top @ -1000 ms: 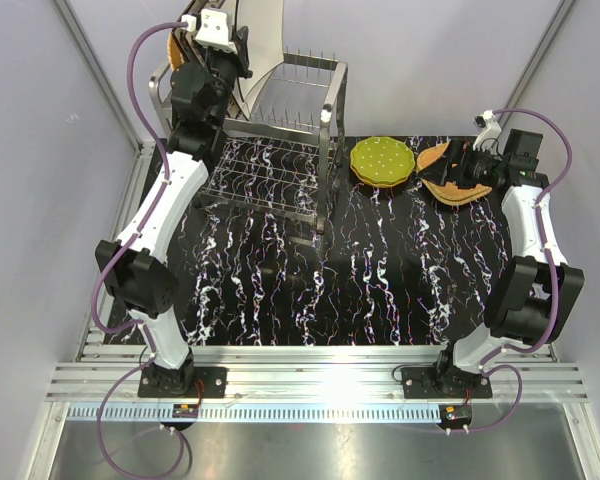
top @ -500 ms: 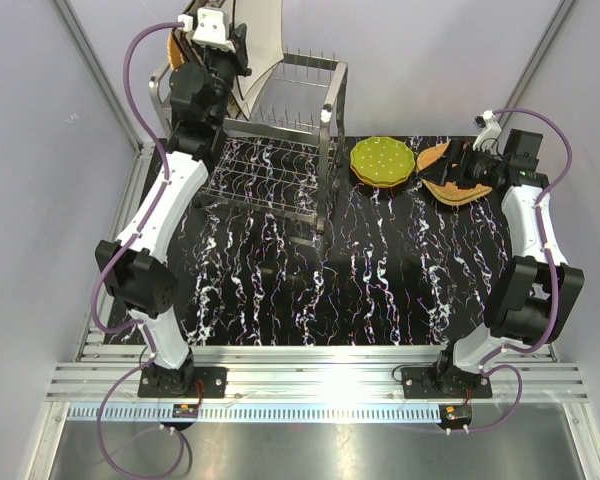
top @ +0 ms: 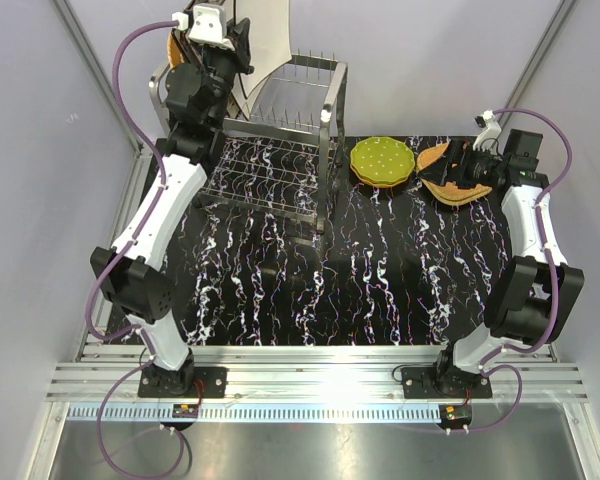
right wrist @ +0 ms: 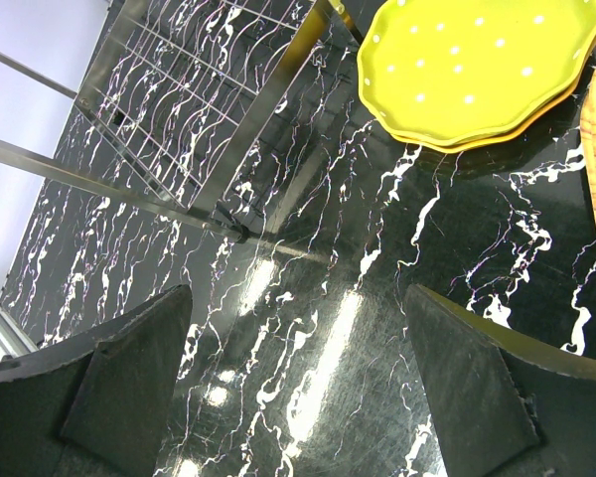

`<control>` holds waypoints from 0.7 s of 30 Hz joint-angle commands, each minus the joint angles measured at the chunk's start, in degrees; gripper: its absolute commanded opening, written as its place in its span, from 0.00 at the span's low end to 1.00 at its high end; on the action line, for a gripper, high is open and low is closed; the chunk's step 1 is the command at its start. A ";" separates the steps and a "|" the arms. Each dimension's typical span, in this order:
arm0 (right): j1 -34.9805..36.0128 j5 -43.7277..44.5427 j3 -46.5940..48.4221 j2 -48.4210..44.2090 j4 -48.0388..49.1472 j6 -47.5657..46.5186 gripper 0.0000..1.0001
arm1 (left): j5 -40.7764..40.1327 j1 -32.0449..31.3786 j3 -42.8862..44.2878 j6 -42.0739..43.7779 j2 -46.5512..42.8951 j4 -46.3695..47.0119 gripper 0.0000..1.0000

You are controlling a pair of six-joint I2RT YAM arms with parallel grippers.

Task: Unload the plates from the dish rack
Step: Pass the plate from the left arm to the right

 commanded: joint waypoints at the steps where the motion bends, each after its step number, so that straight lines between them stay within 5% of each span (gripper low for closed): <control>1: 0.00 -2.14 0.28 -2.51 2.43 0.18 0.96 | 1.05 -0.69 5.57 -1.47 -7.23 18.09 0.00; 21: 0.00 -3.46 1.16 -3.21 1.38 0.18 0.96 | -3.34 -0.95 5.74 -15.70 -9.34 18.36 0.00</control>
